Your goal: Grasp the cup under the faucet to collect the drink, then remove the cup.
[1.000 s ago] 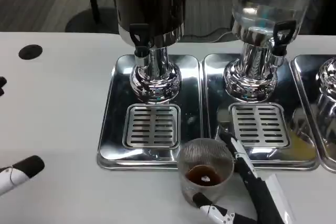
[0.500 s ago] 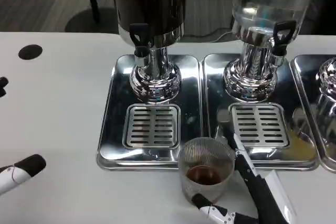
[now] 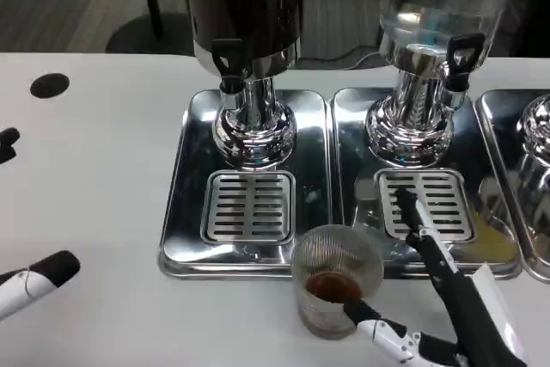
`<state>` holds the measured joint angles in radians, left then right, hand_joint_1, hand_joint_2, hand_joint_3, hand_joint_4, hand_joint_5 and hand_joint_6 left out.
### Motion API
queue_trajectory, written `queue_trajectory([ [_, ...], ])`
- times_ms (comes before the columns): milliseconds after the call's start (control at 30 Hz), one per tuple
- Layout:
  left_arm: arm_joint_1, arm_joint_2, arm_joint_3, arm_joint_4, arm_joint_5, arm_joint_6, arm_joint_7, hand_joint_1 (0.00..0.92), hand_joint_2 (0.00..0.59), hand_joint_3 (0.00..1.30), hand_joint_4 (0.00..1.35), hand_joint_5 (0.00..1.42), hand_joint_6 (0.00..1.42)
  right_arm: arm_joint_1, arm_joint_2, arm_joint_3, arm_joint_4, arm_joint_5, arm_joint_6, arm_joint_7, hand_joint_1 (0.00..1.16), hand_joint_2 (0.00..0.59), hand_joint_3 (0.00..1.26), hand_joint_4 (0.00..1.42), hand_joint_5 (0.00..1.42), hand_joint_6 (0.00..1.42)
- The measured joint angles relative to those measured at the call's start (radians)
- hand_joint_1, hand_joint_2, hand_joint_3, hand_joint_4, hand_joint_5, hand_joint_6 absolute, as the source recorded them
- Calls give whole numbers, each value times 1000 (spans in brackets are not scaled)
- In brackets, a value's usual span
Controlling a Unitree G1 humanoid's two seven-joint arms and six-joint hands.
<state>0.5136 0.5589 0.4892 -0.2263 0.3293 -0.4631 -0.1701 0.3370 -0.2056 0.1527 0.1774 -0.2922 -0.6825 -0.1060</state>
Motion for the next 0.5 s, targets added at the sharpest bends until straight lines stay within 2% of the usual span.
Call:
queue_trajectory([
  [133, -2, 0, -1, 12, 0, -1, 0, 0, 31, 0, 0, 0, 0, 14, -14, -33, -69, 35, 40, 42, 642, 242, 0, 0, 0, 49],
  [267, -6, 0, -7, 40, 18, -4, 8, 0, 31, 0, 0, 0, 0, 1, -51, -105, -104, 84, 62, 67, 594, 283, 0, 0, 14, 65],
  [367, -12, -2, -17, 57, 37, -14, 27, 0, 34, 0, 0, 0, 0, -21, -74, -136, -96, 87, 74, 80, 561, 308, 0, 16, 34, 78],
  [500, -20, -20, -29, 109, 53, -43, 90, 0, 36, 0, 0, 0, 0, -113, -141, -220, -15, 118, 93, 94, 496, 367, 40, 97, 77, 91],
])
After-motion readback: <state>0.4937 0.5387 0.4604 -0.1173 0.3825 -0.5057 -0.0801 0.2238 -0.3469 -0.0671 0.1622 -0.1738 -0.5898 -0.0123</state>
